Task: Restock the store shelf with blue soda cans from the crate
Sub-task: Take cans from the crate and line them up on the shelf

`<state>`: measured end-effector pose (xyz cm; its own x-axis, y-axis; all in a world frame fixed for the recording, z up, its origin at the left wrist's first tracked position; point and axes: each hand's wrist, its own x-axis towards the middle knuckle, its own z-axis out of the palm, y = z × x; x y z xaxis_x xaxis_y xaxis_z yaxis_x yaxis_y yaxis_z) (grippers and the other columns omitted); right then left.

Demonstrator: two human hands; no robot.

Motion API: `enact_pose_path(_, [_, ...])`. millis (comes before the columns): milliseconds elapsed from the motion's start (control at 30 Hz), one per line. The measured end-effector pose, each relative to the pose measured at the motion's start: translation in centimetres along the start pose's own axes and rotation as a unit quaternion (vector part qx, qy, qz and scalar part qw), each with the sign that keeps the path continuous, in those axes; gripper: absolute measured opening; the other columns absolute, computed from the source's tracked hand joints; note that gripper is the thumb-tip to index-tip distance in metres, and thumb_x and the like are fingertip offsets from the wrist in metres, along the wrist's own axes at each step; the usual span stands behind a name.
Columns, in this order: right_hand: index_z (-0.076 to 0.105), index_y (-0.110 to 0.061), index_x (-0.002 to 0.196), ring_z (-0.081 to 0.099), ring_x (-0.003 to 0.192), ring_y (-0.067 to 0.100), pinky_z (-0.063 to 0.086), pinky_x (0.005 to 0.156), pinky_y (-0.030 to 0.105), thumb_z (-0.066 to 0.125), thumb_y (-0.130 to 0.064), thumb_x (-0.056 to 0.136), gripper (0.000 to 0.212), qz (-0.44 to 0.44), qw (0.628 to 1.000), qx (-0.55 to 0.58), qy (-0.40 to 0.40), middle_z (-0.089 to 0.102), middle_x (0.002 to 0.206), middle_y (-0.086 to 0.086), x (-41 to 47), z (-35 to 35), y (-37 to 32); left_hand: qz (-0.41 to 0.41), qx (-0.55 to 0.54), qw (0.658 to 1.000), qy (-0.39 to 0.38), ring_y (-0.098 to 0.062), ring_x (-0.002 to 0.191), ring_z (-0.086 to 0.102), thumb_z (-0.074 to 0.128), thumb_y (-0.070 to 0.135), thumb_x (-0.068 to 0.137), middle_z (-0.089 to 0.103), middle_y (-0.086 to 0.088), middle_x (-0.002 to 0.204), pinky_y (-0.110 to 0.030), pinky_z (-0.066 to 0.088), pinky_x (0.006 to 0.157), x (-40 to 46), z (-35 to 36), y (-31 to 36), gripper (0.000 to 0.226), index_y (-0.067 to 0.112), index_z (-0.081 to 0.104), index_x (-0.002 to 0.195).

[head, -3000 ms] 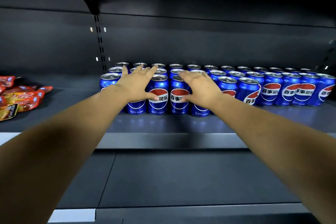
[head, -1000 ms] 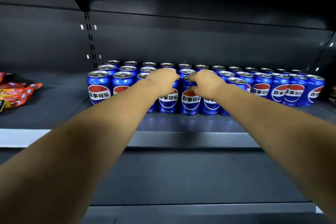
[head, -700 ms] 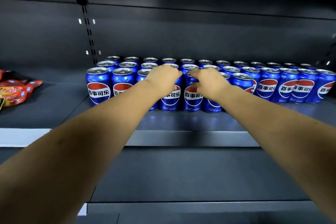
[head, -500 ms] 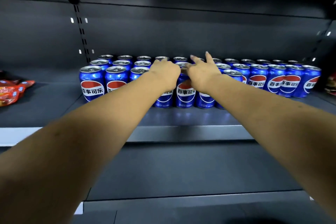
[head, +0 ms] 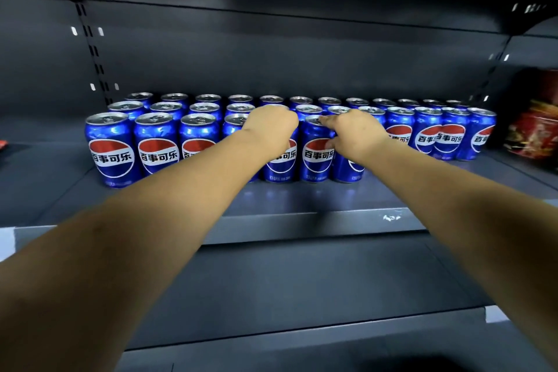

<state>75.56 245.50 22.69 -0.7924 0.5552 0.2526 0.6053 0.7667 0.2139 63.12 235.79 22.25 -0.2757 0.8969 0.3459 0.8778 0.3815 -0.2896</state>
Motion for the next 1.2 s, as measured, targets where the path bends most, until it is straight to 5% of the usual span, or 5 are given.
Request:
enact_pose_path(467, [0.032,-0.025,0.145,0.04,0.129,0.029,0.037,0.097,0.034,0.052,-0.027,0.095,0.054,0.005,1.0,0.014,0.021,0.049,0.141,0.0,0.1,1.1,0.4,0.01,0.008,1.0,0.004,-0.031,0.099,0.059,0.062,0.02,0.088,0.064,-0.011,0.105,-0.033,0.035,0.065,0.5,0.1,-0.3,0.024,0.008,0.06,0.109])
enact_pose_path(767, [0.019,-0.021,0.15,0.024,0.141,0.022,0.014,0.116,0.041,0.047,-0.025,0.098,0.059,0.012,1.0,0.018,0.021,0.03,0.153,0.003,-0.1,2.0,0.1,-0.006,-0.093,0.996,0.008,-0.028,0.122,0.049,0.056,0.026,0.092,0.053,-0.005,0.135,-0.037,0.044,0.088,-0.5,1.3,-0.9,0.046,0.019,0.046,0.136])
enact_pose_path(967, [0.007,-0.021,0.152,0.014,0.145,0.019,0.012,0.117,0.041,0.062,-0.026,0.089,0.084,0.04,0.979,0.194,0.04,0.014,0.158,0.003,-1.1,2.6,2.5,0.024,-0.153,0.988,0.029,-0.018,0.145,0.01,0.055,0.029,0.093,0.025,-0.001,0.155,-0.044,0.009,0.116,-1.8,1.6,-2.5,0.064,0.017,0.025,0.148])
enact_pose_path(1100, [0.042,-0.016,0.142,0.046,0.127,0.021,0.035,0.095,0.019,0.061,-0.017,0.09,0.055,0.153,0.903,0.388,0.099,0.051,0.138,0.006,-1.9,2.6,4.4,-0.042,-0.201,0.978,0.032,-0.021,0.145,0.014,0.055,0.024,0.092,0.034,-0.002,0.151,-0.051,0.013,0.114,-1.8,1.6,-3.4,0.054,0.016,0.038,0.143])
enact_pose_path(1200, [0.059,-0.014,0.128,0.055,0.091,0.016,0.042,0.068,0.015,0.061,-0.016,0.091,0.037,0.184,0.846,0.488,0.109,0.061,0.087,0.001,-2.0,3.3,4.8,-0.069,-0.255,0.963,0.046,-0.024,0.137,0.034,0.053,0.014,0.093,0.046,-0.004,0.143,-0.036,0.025,0.112,-1.8,2.7,-4.0,0.045,0.015,0.047,0.137])
